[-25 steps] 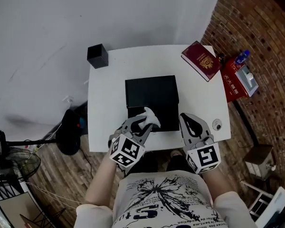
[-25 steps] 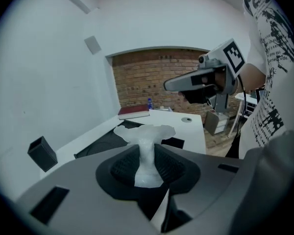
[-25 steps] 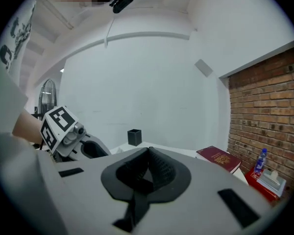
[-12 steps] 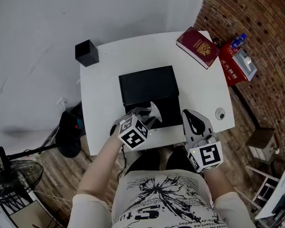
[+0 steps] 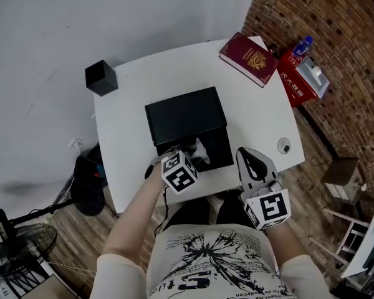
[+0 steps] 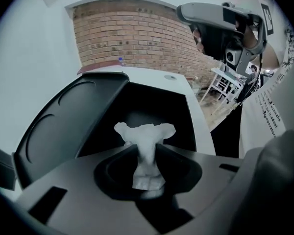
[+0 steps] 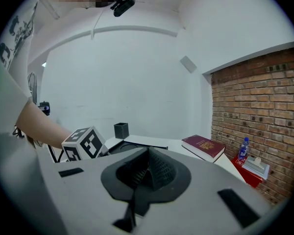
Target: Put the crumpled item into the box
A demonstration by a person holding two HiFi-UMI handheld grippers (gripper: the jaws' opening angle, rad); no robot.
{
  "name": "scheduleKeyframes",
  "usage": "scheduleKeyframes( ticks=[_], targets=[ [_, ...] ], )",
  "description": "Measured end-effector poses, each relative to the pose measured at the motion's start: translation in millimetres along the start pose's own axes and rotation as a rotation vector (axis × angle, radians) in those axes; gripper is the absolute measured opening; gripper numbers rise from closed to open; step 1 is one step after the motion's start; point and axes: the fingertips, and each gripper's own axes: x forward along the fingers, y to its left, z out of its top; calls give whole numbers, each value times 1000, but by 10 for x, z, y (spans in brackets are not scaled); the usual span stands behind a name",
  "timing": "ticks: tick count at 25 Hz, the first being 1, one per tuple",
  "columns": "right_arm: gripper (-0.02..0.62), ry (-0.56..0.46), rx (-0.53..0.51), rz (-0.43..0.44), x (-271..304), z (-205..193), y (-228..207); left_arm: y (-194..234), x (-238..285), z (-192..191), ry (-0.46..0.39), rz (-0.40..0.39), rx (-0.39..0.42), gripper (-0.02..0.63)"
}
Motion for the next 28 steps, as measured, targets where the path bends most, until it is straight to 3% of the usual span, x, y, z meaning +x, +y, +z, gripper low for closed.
scheduleKeyframes(
  ticks=[7, 15, 19, 28],
  targets=[
    [15, 0, -4, -6, -53, 42, -62, -21, -54, 63, -18, 1, -12, 199],
    [15, -33, -35, 30, -87, 273, -13, -4, -556, 365, -153, 103, -39, 186],
    [14, -56, -65, 59, -91, 429, 28, 58, -957, 543, -263, 194, -71, 157],
    [15, -114, -104, 108, -126, 763, 50, 105, -2071, 875, -597, 436, -191, 36]
  ],
)
